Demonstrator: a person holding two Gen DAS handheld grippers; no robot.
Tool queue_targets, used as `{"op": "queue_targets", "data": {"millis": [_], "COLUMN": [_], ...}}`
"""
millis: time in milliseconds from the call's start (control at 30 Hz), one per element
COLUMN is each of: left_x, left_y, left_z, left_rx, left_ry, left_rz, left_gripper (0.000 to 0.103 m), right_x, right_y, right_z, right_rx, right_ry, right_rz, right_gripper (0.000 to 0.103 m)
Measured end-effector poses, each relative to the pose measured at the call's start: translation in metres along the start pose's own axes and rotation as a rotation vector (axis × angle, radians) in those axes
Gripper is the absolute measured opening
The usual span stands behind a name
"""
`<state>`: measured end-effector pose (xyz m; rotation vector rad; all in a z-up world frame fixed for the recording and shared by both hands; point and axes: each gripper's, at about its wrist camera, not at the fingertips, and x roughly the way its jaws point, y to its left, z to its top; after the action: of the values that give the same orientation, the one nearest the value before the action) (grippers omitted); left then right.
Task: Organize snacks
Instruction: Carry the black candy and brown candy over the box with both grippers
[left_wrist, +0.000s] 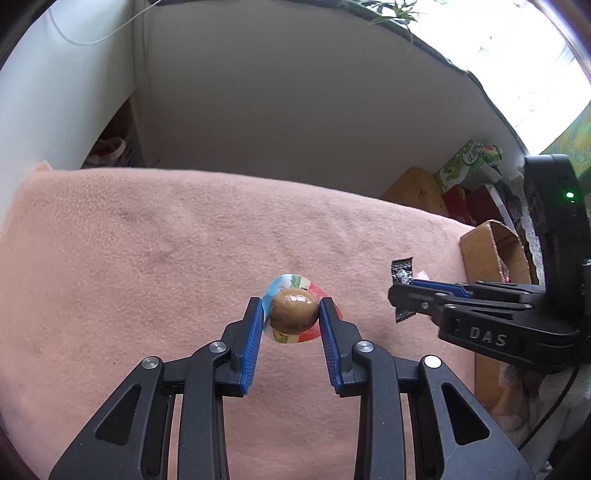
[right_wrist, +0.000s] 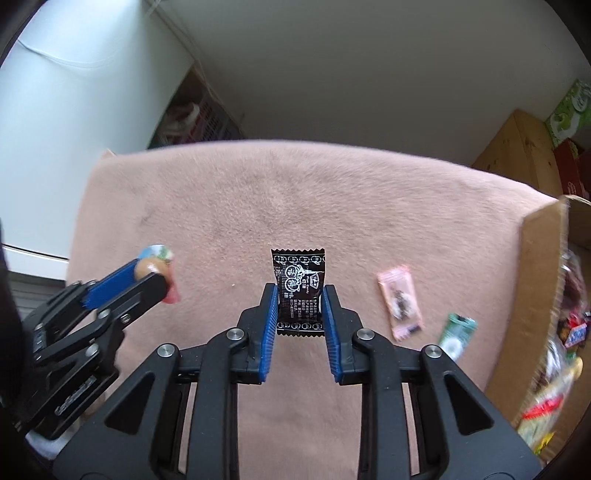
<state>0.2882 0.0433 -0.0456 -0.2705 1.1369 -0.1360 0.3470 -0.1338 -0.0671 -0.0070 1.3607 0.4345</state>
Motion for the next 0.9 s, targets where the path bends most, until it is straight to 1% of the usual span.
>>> {"op": "queue_targets", "data": {"millis": [133, 300, 567, 700, 900], "left_x": [-0.007, -0.012, -0.016, -0.013, -0.006], "left_y": [-0.02, -0.056, -0.115, -0.144, -0.181], "left_z": [0.006, 0.011, 0.014, 0.013, 0.013], "left_rx": [0.03, 0.099, 0.201, 0.247, 0.302], "left_ry": [-0.011, -0.023, -0.021, -0.014, -0.003], "left_rz": [-0.033, -0.078, -0.156, -0.188, -0.234], "left_gripper": [0.029, 0.029, 0.029, 0.029, 0.029], "right_x": [-0.035, -0.073, -0.124, -0.136, -0.152], "right_y": [-0.018, -0.049, -0.101, -0.121, -0.158], "right_z": [-0.01, -0.024, -0.053, -0.067, -0.088], "right_rx": [0.032, 0.101, 0.201, 0.247, 0.324], "right_ry": [-0.055, -0.111, -0.189, -0.214, -0.233], "right_rz": [0.011, -0.008, -0.072, -0.111, -0.144], "right_gripper": [0.025, 0.025, 0.025, 0.025, 0.025]}}
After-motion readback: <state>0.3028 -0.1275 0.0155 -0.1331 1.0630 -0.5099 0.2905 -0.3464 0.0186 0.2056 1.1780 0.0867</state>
